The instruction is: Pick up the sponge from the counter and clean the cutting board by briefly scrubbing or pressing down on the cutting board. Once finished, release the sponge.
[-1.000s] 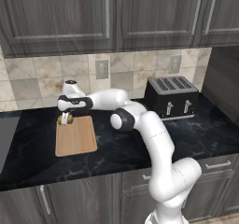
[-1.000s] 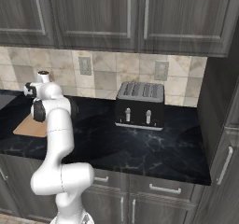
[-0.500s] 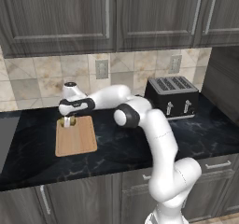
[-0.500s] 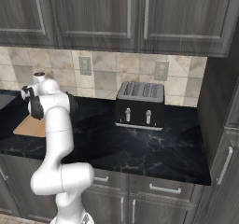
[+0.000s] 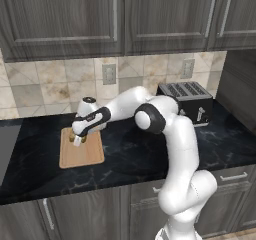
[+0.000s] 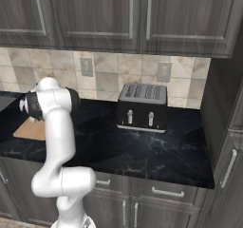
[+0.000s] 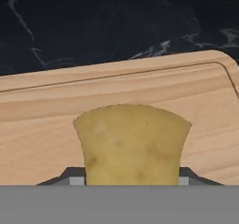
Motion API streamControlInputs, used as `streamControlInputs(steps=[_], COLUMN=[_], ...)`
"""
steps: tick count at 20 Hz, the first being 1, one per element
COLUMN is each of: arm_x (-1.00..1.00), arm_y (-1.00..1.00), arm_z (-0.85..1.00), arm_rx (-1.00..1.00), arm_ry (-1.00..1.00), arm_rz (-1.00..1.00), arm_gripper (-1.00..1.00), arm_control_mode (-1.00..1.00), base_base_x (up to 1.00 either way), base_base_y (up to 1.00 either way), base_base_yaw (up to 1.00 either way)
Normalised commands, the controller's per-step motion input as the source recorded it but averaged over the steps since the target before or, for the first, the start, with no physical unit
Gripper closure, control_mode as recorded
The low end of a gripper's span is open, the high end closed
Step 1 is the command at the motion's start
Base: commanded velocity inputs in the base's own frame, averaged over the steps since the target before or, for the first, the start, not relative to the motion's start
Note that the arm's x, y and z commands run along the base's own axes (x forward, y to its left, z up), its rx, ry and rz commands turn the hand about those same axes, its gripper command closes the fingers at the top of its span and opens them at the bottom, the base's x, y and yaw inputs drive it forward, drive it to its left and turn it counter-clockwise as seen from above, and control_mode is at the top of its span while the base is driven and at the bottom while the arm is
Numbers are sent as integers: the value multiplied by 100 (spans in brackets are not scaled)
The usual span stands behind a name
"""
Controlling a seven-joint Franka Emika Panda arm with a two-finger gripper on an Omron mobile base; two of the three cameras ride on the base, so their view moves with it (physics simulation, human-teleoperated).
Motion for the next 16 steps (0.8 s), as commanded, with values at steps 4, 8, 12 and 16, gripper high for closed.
streamControlInputs(steps=[4, 8, 12, 16], arm_x=[-73, -51, -34, -27], arm_y=[-28, -21, -17, -13], arm_z=[0, 13, 34, 35], arm_rx=[19, 10, 1, 0], arm_ry=[1, 15, 32, 40], arm_rz=[-11, -14, -11, -12], arm_gripper=[100, 100, 100, 100], arm_control_mode=[-100, -100, -100, -100], base_base_x=[0, 0, 0, 0], base_base_y=[0, 0, 0, 0], base_base_yaw=[0, 0, 0, 0])
